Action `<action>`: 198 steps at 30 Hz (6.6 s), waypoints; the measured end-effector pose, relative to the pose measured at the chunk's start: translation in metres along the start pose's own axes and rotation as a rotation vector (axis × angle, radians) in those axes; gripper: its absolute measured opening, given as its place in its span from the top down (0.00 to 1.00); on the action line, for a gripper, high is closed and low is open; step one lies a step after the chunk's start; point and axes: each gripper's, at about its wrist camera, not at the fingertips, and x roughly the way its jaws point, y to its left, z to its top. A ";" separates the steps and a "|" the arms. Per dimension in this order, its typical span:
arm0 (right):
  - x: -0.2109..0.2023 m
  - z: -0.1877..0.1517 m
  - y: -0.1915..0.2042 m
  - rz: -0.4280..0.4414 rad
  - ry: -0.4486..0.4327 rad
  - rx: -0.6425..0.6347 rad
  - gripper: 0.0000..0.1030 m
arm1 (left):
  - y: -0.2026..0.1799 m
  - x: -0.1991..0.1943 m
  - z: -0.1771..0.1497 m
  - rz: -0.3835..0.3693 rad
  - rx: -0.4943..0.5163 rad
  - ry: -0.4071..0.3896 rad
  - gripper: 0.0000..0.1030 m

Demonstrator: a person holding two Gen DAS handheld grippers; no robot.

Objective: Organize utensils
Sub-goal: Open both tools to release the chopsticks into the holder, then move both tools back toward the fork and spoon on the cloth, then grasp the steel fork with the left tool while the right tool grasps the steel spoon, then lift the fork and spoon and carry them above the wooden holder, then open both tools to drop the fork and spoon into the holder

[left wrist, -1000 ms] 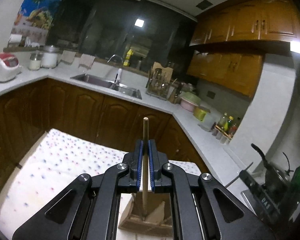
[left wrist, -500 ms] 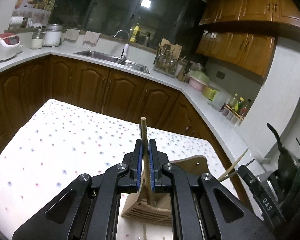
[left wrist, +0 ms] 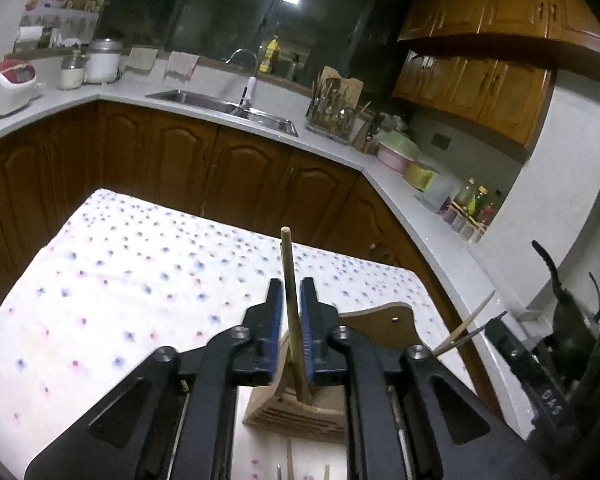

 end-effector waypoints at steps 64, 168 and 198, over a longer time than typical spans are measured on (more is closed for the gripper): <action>-0.145 -0.161 -0.045 -0.048 0.192 0.083 0.03 | 0.032 -0.089 -0.201 0.019 0.040 0.340 0.31; -0.022 -0.005 0.026 -0.029 -0.256 -0.150 0.98 | -0.017 -0.015 -0.011 -0.089 0.072 -0.064 0.98; 0.002 -0.034 -0.002 0.023 -0.035 -0.088 0.98 | 0.002 0.019 -0.045 -0.067 0.065 0.086 0.98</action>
